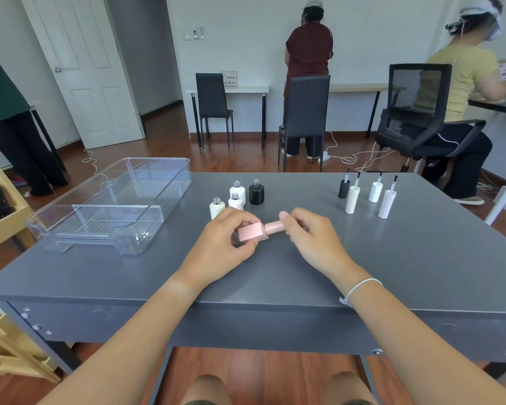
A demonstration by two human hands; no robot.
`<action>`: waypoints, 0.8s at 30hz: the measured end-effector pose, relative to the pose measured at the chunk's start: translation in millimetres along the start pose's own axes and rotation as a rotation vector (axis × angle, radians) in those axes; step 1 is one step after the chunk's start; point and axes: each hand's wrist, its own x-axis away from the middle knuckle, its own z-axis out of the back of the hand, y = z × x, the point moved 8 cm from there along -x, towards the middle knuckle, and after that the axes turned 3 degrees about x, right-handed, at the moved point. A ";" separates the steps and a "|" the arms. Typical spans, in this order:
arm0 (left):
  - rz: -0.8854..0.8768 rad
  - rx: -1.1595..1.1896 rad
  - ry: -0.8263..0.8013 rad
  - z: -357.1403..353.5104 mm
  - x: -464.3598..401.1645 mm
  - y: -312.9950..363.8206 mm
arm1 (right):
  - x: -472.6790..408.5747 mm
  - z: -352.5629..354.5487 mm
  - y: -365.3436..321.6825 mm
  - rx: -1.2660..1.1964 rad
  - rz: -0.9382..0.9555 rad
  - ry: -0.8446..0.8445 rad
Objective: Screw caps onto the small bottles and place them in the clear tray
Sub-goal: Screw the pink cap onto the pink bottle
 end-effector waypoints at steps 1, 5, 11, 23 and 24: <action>-0.003 0.004 0.003 0.3 0.1 0.6 | 0.4 0.2 -1.0 -0.002 0.001 0.002; 0.003 0.012 0.011 1.4 0.3 1.1 | 2.3 -0.1 -5.7 -0.038 0.044 -0.022; 0.005 0.012 0.007 0.5 0.5 1.6 | 0.5 -0.1 -2.1 0.020 0.032 -0.015; 0.005 0.005 0.006 0.4 -0.1 -1.0 | 0.7 -0.2 -2.4 0.002 0.047 -0.023; 0.008 0.002 0.001 0.0 0.0 -1.5 | 0.4 -0.3 -1.3 0.001 0.039 -0.020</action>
